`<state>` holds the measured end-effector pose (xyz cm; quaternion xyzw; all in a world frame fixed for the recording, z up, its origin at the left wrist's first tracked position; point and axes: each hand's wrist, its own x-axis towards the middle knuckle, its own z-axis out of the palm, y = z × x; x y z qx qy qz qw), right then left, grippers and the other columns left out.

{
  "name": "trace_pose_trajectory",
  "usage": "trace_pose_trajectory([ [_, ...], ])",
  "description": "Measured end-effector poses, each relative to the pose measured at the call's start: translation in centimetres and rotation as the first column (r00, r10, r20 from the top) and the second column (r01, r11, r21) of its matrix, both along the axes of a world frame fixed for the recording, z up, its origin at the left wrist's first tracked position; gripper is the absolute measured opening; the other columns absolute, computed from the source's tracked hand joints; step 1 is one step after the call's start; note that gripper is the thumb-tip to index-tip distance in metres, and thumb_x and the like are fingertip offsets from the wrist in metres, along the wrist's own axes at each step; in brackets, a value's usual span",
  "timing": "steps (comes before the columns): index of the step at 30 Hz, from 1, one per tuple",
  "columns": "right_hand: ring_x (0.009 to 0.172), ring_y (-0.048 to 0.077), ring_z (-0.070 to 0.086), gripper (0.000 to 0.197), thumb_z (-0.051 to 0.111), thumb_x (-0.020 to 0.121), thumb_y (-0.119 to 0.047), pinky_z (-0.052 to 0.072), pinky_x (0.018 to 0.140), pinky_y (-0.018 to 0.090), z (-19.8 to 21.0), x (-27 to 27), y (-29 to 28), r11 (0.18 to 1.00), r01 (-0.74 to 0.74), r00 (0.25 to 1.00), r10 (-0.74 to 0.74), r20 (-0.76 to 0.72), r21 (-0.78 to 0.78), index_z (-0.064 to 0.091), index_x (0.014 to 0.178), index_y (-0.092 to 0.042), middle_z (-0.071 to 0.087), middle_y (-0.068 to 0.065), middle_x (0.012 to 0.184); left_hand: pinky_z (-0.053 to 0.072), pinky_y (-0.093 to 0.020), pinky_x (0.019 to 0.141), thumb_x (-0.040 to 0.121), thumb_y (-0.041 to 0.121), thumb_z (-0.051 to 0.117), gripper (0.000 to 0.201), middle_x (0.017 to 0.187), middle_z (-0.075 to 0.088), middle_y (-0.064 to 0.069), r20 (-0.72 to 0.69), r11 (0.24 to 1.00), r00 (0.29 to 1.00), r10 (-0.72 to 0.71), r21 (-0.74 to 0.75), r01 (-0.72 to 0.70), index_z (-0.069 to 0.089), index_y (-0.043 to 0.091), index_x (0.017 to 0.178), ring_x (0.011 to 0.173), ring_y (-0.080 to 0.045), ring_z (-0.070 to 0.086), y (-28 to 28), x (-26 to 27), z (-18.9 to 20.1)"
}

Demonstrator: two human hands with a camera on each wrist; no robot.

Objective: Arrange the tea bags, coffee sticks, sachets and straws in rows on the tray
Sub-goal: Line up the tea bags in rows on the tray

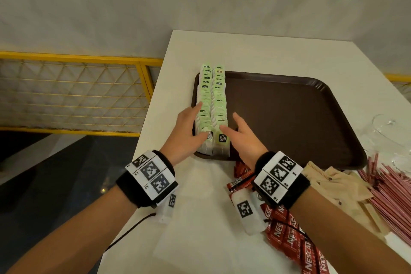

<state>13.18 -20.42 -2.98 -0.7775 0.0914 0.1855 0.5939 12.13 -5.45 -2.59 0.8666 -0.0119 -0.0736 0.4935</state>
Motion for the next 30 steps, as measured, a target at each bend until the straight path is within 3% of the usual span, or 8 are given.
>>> trace_pose_trajectory([
  [3, 0.138, 0.025, 0.017, 0.052, 0.056, 0.091, -0.022, 0.021, 0.113, 0.038, 0.1, -0.2, -0.5, 0.920, -0.118, 0.980, 0.167, 0.104, -0.373, 0.036, 0.139, -0.025, 0.024, 0.006, 0.147, 0.019, -0.012, 0.100, 0.085, 0.003, 0.058, 0.054, 0.132, 0.033, -0.004, 0.133, 0.972, 0.987, -0.086, 0.230, 0.054, 0.047, 0.022, 0.134, 0.127, -0.018, 0.030, 0.5, 0.1, -0.1],
  [6, 0.124, 0.022, 0.023, 0.043, 0.057, 0.086, -0.012, 0.028, 0.102, 0.033, 0.4, -0.6, -0.6, 0.853, -0.179, 0.954, 0.273, 0.127, -0.491, 0.045, 0.125, -0.025, 0.027, 0.003, 0.126, 0.021, -0.011, 0.100, 0.084, 0.005, 0.062, 0.056, 0.123, 0.035, -0.005, 0.069, 0.918, 0.974, -0.215, 0.354, 0.178, 0.048, 0.020, 0.135, 0.122, -0.018, 0.031, 0.7, 0.3, -0.1],
  [10, 0.107, 0.018, 0.026, 0.047, 0.060, 0.082, -0.007, 0.028, 0.087, 0.023, 0.6, -0.5, -0.5, 0.808, -0.272, 0.938, 0.343, 0.042, -0.522, 0.042, 0.122, -0.025, 0.025, 0.001, 0.111, 0.031, -0.023, 0.108, 0.085, 0.008, 0.064, 0.065, 0.115, 0.028, -0.002, -0.059, 0.880, 0.961, -0.269, 0.391, 0.270, 0.036, 0.017, 0.143, 0.122, -0.019, 0.037, 0.5, 0.9, -0.1],
  [14, 0.112, 0.027, 0.040, 0.052, 0.063, 0.078, -0.002, 0.042, 0.098, 0.033, 0.3, -0.2, -0.4, 0.837, -0.268, 0.946, 0.322, 0.032, -0.477, 0.038, 0.118, -0.024, 0.027, 0.003, 0.112, 0.032, -0.016, 0.099, 0.084, 0.013, 0.066, 0.067, 0.111, 0.025, 0.000, -0.113, 0.871, 0.955, -0.273, 0.393, 0.295, 0.036, 0.019, 0.143, 0.111, -0.017, 0.041, 0.4, 1.2, 0.3],
  [17, 0.097, 0.023, 0.047, 0.056, 0.066, 0.077, 0.000, 0.044, 0.075, 0.020, 0.4, 0.0, -0.5, 0.842, -0.279, 0.945, 0.326, 0.022, -0.463, 0.036, 0.119, -0.020, 0.029, 0.005, 0.113, 0.027, -0.005, 0.084, 0.081, 0.011, 0.068, 0.069, 0.110, 0.026, 0.001, -0.127, 0.877, 0.950, -0.284, 0.365, 0.311, 0.037, 0.024, 0.142, 0.096, -0.010, 0.035, 0.4, 1.0, 0.4],
  [20, 0.086, 0.017, 0.046, 0.056, 0.068, 0.075, 0.001, 0.036, 0.056, 0.009, 0.4, 0.3, -0.6, 0.839, -0.292, 0.939, 0.342, 0.029, -0.460, 0.036, 0.117, -0.017, 0.030, 0.004, 0.111, 0.030, -0.009, 0.084, 0.081, 0.010, 0.068, 0.069, 0.107, 0.026, 0.001, -0.124, 0.879, 0.954, -0.272, 0.370, 0.299, 0.039, 0.028, 0.141, 0.096, -0.014, 0.039, 0.3, 1.0, 0.4],
  [24, 0.084, 0.016, 0.045, 0.054, 0.071, 0.076, -0.005, 0.036, 0.057, 0.011, 0.3, 0.5, -0.6, 0.829, -0.301, 0.937, 0.349, 0.015, -0.471, 0.037, 0.117, -0.016, 0.031, 0.003, 0.110, 0.035, -0.017, 0.089, 0.079, 0.017, 0.072, 0.066, 0.106, 0.028, 0.000, -0.109, 0.890, 0.971, -0.214, 0.387, 0.239, 0.043, 0.026, 0.138, 0.092, -0.014, 0.041, 0.3, 1.1, 0.1],
  [30, 0.092, 0.020, 0.046, 0.052, 0.074, 0.073, -0.007, 0.039, 0.075, 0.024, 0.0, 0.9, -0.8, 0.840, -0.277, 0.946, 0.323, 0.019, -0.466, 0.036, 0.105, -0.021, 0.034, 0.004, 0.111, 0.039, -0.022, 0.089, 0.077, 0.019, 0.075, 0.064, 0.105, 0.031, -0.001, -0.072, 0.912, 0.983, -0.168, 0.368, 0.182, 0.045, 0.026, 0.134, 0.091, -0.016, 0.044, 0.3, 1.1, -0.2],
])
